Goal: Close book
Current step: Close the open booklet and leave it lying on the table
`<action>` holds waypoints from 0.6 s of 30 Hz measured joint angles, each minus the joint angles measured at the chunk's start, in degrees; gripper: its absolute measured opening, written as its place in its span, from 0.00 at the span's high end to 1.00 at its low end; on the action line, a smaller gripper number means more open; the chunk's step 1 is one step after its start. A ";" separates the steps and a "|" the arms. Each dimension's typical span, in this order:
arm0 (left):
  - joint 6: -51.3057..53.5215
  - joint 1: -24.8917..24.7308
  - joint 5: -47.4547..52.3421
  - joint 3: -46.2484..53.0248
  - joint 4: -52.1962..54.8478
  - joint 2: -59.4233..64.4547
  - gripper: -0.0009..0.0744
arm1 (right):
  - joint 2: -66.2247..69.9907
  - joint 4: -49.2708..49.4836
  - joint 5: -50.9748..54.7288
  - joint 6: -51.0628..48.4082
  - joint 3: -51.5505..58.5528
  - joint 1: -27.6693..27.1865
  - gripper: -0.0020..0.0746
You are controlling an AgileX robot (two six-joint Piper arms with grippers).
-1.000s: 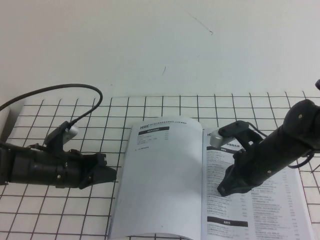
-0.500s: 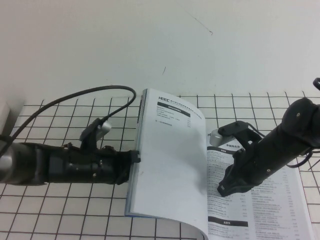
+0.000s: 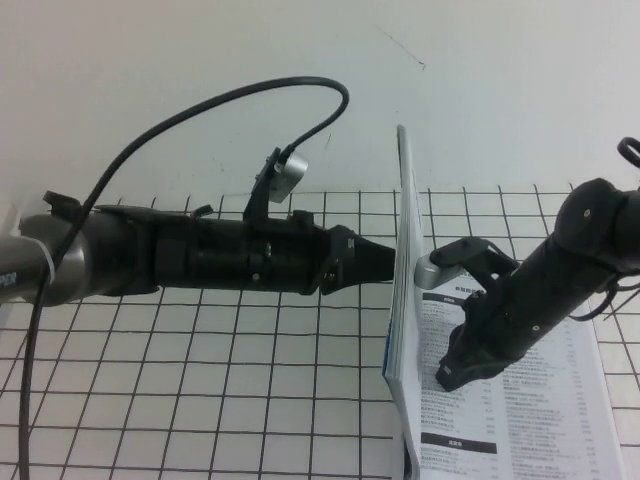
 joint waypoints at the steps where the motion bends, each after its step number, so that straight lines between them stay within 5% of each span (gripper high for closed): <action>1: -0.59 0.00 0.51 -0.64 0.11 0.00 0.99 | 0.00 -1.08 1.05 0.86 -0.90 0.00 0.98; 18: -3.07 1.30 7.64 -1.22 6.15 -14.26 0.99 | -24.38 -26.34 15.15 19.38 -20.83 0.01 0.98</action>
